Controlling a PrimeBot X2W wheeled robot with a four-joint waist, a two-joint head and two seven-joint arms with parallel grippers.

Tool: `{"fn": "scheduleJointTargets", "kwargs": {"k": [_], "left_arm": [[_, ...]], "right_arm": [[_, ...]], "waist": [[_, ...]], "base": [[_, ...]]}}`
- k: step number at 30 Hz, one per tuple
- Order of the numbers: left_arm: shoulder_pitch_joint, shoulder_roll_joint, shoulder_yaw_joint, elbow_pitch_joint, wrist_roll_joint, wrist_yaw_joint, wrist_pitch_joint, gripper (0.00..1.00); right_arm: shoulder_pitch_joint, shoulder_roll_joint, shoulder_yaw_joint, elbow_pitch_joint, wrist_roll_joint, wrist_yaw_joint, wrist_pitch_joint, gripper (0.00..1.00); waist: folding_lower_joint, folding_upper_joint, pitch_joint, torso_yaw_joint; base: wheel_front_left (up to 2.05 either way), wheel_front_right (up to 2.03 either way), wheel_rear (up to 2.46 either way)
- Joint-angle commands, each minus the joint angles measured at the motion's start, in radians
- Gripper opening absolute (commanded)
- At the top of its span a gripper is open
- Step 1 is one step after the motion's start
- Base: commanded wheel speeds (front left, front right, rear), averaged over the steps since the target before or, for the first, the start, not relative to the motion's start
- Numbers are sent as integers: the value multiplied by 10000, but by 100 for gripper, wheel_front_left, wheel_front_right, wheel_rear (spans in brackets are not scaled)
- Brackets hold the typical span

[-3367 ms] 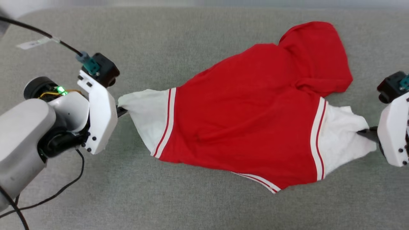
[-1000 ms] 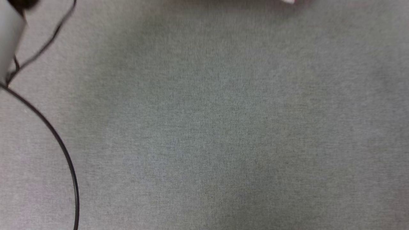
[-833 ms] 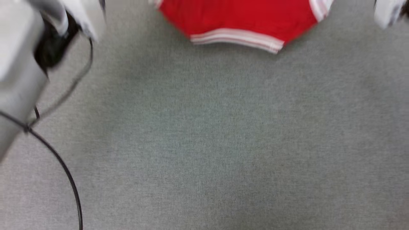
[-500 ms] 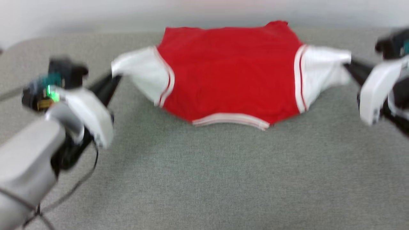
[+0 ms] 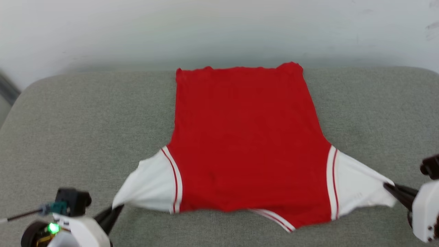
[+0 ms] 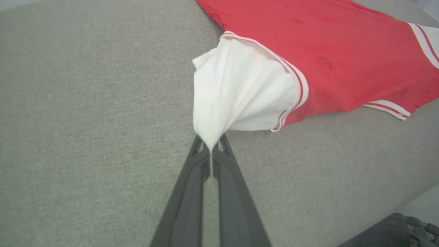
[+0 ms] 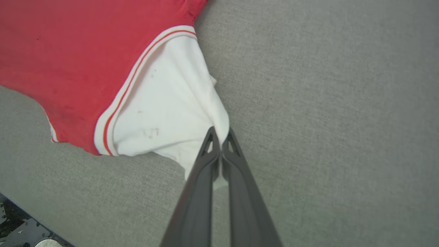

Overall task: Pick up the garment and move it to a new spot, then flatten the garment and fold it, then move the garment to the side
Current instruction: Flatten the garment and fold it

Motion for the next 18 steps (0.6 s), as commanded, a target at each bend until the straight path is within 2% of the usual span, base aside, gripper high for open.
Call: {"fn": "scheduleJointTargets", "kwargs": {"k": [1,5,10,14,17,18], "left_arm": [[269,65,-88,-78,-87,35,-48,0],[1167,368,-217,-279,-462,294,-284,0],[2017,394,-481,-297,-662,505,-473,0],[2391,160,-538,-237,-758,527,-598,0],[2426,-37,-477,-160,-669,543,-663,0],[2389,-93,-441,-143,-636,537,-682,0]], "right_arm": [[324,-196,-124,-77,137,-7,30,0],[1682,-837,-373,-666,596,-7,257,0],[3234,-1433,-626,-1329,1120,-9,547,0],[3998,-1668,-848,-1695,1242,-9,865,0],[4204,-1576,-1147,-1826,1117,-9,1054,0],[4185,-1527,-1299,-1873,1070,-9,1106,9]], "waist": [[3,0,-112,59],[3,0,-314,87],[3,0,-459,124],[3,0,-428,115],[3,0,-314,129],[3,0,-267,134]], "base": [[0,0,0],[0,0,0],[0,0,0],[0,0,0],[0,0,0],[0,0,0]]}}
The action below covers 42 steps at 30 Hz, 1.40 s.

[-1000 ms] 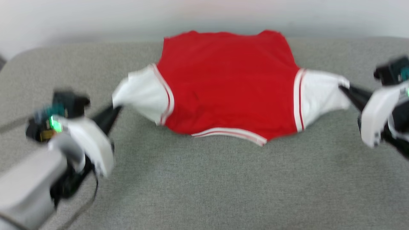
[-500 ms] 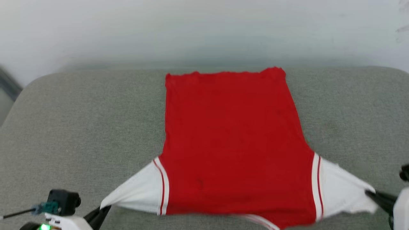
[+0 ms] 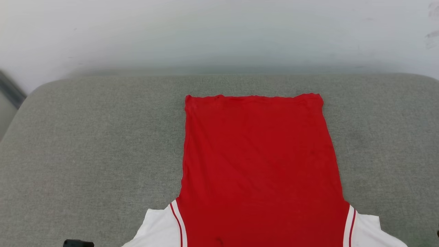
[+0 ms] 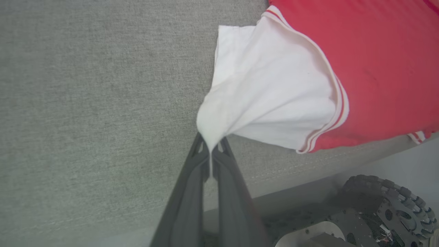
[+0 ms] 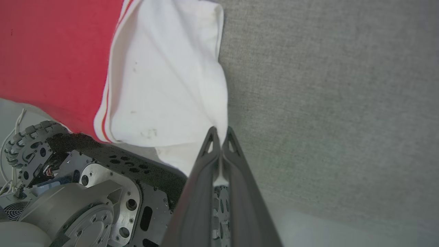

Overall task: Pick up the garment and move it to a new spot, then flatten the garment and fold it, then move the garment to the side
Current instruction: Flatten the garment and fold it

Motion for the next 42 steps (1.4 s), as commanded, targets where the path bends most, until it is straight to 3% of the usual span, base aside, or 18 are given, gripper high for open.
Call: {"fn": "scheduleJointTargets", "kwargs": {"k": [1,2,11,17,22,30,36,42], "left_arm": [[-26,-59,82,41,61,55,-74,0],[-65,-125,84,18,78,12,-71,0],[-783,-372,404,-270,688,228,-142,0],[-1378,-590,744,-635,1280,467,-178,0],[-1931,-845,871,-836,1879,527,-191,0],[-2627,-1601,1206,-1035,2542,659,-223,0],[-3012,-2152,1315,-1116,3070,603,-237,0],[-3248,-2474,1399,-1151,3436,547,-240,0]], "right_arm": [[13,45,-162,-96,-134,-11,73,35],[-106,60,-338,-172,-237,-11,130,100],[-1841,-184,-2847,-995,-1325,-9,587,100],[-4076,75,-4335,-1540,-2298,-8,2168,100],[-6378,772,-4258,-1348,-3243,-9,4943,100],[-9091,2128,-3628,439,-4362,-9,8679,100],[-9931,2923,-3867,1799,-4933,-9,9517,100],[-9627,3196,-3773,2561,-5340,-9,9719,100]], "waist": [[2,0,91,13],[2,0,148,13],[2,0,1035,279],[2,0,2069,670],[2,0,2962,1102],[2,0,4218,1830],[2,0,5041,2331],[2,0,5597,2621]], "base": [[0,0,0],[0,0,0],[0,0,0],[0,0,0],[0,0,0],[0,0,0],[0,0,0],[0,0,0]]}}
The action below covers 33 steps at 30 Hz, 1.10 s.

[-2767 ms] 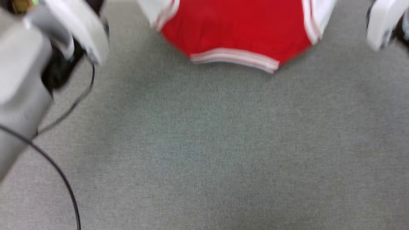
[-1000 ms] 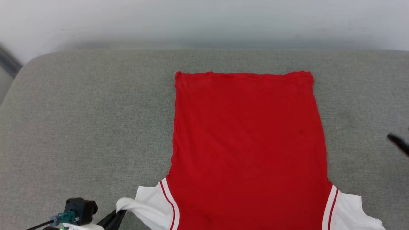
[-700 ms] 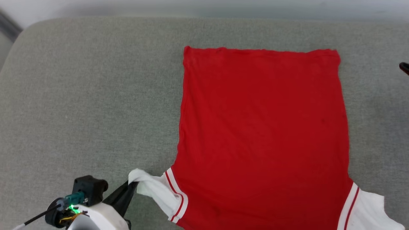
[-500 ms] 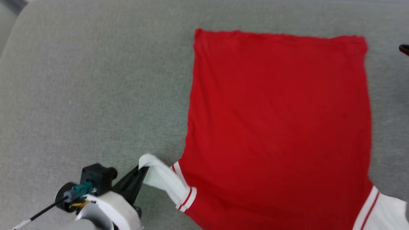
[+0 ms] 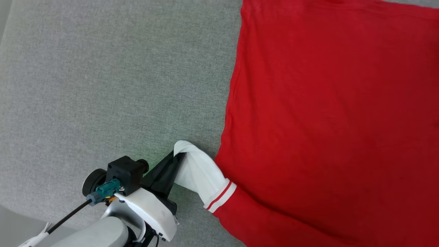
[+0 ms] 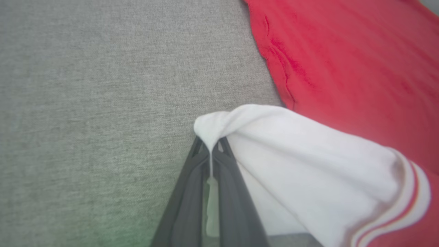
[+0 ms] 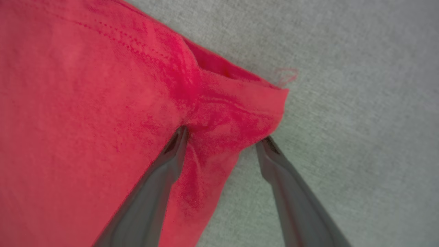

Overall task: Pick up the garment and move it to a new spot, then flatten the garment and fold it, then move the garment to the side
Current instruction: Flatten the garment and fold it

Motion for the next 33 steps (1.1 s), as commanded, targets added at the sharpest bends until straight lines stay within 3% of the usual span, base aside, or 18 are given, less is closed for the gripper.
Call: {"fn": "scheduleJointTargets", "kwargs": {"k": [1,4,5,6,18,25,33], "left_arm": [[-94,-69,72,8,100,23,-66,0],[2,-202,183,7,84,15,-58,0],[41,-220,211,34,98,2,-57,0],[79,-233,251,66,121,-1,-57,0],[873,-128,556,167,73,150,-50,0],[1703,-38,767,62,-98,419,-51,0],[2552,242,1032,-230,-166,684,-51,0]], "right_arm": [[529,166,177,221,89,-6,59,100],[1121,317,372,282,270,-4,31,100],[1251,307,450,272,306,-4,61,44],[1284,265,493,236,320,-4,28,0],[742,-295,508,-505,619,-6,-1082,0],[2262,-1916,1095,-2335,1907,-6,-1369,0],[5494,-4141,902,-4535,3150,-6,-2026,0]], "waist": [[-2,0,273,222],[-2,0,322,221],[-2,0,301,205],[-2,0,253,184],[-2,0,-1248,-436],[-2,0,-2340,-900],[-2,0,-2952,-1501]], "base": [[0,0,0],[0,0,0],[0,0,0],[0,0,0],[0,0,0],[0,0,0],[0,0,0]]}}
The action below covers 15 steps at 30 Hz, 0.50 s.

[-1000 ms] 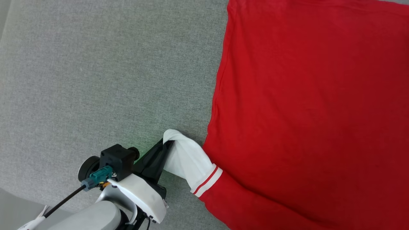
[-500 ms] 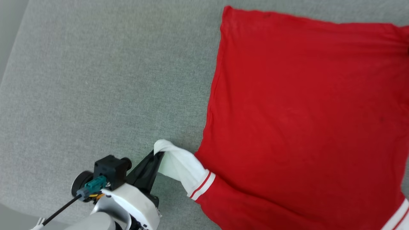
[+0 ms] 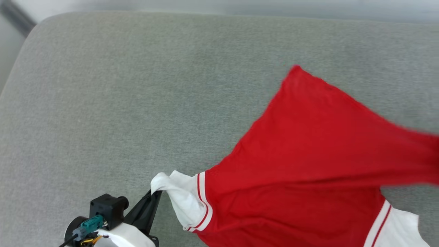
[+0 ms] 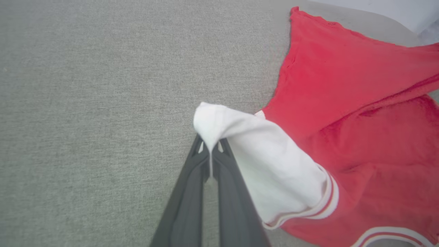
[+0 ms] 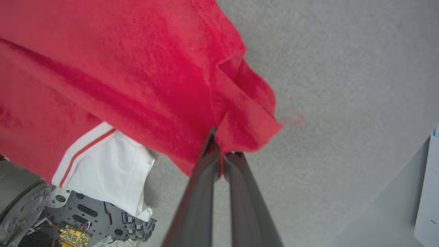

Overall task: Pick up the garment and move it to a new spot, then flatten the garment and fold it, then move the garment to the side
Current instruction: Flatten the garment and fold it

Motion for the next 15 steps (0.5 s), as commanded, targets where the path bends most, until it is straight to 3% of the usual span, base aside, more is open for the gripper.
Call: {"fn": "scheduleJointTargets", "kwargs": {"k": [1,5,8,15], "left_arm": [[117,52,64,-62,-17,54,-22,0],[413,231,181,-195,30,145,-23,0],[482,274,207,-259,99,169,-23,0],[354,259,146,-273,175,139,33,0]], "right_arm": [[464,-188,-38,-168,133,-4,-80,0],[2349,-720,-422,-563,629,-4,-715,0],[3927,-653,-596,-294,983,-4,-1150,0],[6176,596,-1116,519,709,-4,-2158,0]], "waist": [[1,-1,-178,-221],[1,-1,-274,-443],[1,-1,-292,-488],[1,-1,-190,-517]], "base": [[0,0,0],[0,0,0],[0,0,0],[0,0,0]]}}
